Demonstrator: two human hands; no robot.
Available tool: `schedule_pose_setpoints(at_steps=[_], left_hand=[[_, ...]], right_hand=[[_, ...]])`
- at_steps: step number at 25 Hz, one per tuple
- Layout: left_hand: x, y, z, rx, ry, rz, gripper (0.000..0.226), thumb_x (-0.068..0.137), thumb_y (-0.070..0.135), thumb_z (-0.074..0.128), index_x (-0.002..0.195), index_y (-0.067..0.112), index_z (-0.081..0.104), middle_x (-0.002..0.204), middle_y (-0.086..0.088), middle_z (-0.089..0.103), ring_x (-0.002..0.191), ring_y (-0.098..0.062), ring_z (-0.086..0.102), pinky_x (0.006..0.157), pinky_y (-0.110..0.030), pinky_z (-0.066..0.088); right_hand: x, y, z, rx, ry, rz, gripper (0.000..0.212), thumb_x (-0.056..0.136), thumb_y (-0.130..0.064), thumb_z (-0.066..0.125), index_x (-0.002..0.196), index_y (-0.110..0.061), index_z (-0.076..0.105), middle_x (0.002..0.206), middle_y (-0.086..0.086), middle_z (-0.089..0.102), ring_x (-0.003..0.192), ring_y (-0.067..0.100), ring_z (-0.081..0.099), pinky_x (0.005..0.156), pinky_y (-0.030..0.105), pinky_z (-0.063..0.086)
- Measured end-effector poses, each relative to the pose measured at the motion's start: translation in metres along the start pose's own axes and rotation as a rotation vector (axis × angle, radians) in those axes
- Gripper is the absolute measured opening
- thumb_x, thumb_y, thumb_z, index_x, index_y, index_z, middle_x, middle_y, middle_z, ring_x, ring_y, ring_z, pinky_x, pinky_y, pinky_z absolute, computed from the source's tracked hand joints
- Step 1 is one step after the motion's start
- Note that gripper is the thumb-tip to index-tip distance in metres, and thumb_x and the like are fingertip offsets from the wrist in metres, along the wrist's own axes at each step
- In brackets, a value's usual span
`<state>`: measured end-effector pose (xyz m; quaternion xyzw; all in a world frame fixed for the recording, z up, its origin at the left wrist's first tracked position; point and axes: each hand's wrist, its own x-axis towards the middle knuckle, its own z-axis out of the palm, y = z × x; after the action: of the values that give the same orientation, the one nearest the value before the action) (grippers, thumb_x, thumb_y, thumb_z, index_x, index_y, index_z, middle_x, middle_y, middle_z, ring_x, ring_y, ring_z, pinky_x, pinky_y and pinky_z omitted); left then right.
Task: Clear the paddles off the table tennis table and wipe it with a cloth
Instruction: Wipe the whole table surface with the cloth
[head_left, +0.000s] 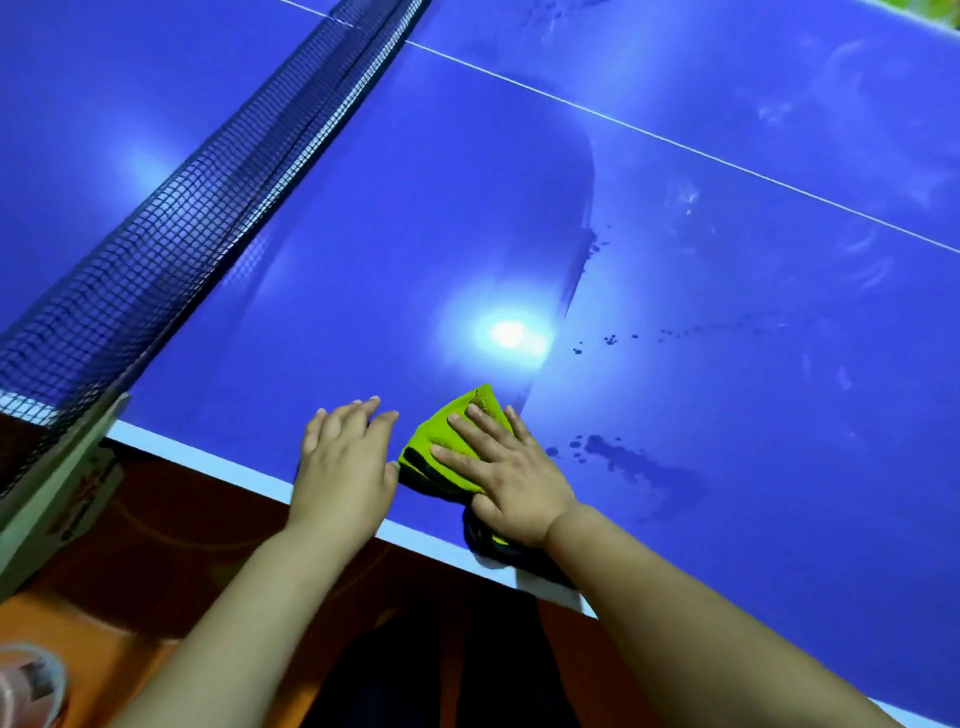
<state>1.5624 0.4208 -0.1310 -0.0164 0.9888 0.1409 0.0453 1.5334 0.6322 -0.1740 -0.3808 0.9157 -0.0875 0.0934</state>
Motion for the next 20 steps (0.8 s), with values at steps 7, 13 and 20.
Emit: schedule_pose_setpoints(at_steps=[7, 13, 20], left_hand=[[0.087, 0.062, 0.019, 0.046, -0.043, 0.068, 0.062, 0.066, 0.022, 0.078, 0.123, 0.014, 0.057, 0.134, -0.008, 0.052, 0.125, -0.029, 0.045, 0.110, -0.047, 0.023], [0.187, 0.123, 0.038, 0.040, -0.031, 0.060, 0.063, 0.071, 0.028, 0.075, 0.129, 0.016, 0.052, 0.141, -0.007, 0.044, 0.131, -0.027, 0.036, 0.113, -0.044, 0.015], [0.293, 0.181, 0.058, 0.069, 0.031, 0.070, 0.062, 0.066, 0.029, 0.077, 0.122, 0.015, 0.057, 0.136, -0.008, 0.049, 0.127, -0.028, 0.042, 0.110, -0.047, 0.022]], right_hand=[[0.063, 0.114, -0.026, -0.002, 0.054, 0.122, 0.071, 0.073, -0.037, 0.034, 0.143, -0.034, 0.041, 0.156, 0.004, 0.027, 0.146, 0.025, 0.017, 0.117, 0.054, 0.010], [0.136, 0.234, -0.062, -0.007, 0.066, 0.232, 0.075, 0.072, -0.044, 0.023, 0.146, -0.038, 0.033, 0.159, -0.001, 0.020, 0.148, 0.019, 0.007, 0.118, 0.045, -0.003], [0.232, 0.379, -0.102, -0.045, 0.054, 0.286, 0.068, 0.079, -0.044, 0.038, 0.146, -0.042, 0.029, 0.160, -0.003, 0.017, 0.148, 0.016, 0.005, 0.118, 0.046, 0.000]])
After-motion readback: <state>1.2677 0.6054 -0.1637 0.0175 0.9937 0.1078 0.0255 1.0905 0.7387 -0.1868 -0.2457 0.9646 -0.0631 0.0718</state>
